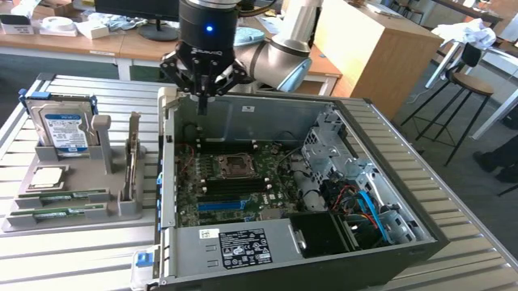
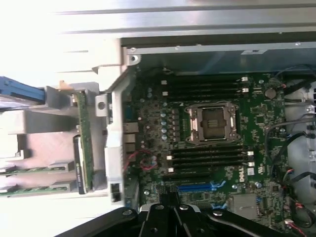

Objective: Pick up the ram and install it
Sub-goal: 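Reach for the ram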

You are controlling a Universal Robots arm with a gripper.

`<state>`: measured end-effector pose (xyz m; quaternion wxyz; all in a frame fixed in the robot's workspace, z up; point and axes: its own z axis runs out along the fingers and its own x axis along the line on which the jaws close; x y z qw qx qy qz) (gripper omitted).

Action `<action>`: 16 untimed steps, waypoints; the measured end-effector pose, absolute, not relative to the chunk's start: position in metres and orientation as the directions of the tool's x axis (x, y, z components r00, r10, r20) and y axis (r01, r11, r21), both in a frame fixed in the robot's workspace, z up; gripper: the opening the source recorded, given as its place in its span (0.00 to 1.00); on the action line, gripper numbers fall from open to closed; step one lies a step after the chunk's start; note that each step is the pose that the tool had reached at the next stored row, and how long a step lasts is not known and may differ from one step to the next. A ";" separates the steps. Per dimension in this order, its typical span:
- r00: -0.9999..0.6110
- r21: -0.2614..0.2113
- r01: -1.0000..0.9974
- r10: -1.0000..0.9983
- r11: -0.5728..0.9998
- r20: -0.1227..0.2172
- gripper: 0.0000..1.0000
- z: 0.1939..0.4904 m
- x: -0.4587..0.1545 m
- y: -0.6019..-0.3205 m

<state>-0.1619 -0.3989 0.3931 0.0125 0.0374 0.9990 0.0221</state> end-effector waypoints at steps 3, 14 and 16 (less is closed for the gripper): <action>-0.997 0.045 0.074 0.075 0.996 -0.023 0.10 0.393 -0.172 -0.399; -0.997 0.044 0.072 0.073 0.996 -0.020 0.10 0.392 -0.201 -0.399; -0.997 0.044 0.073 0.073 0.996 -0.018 0.10 0.392 -0.204 -0.399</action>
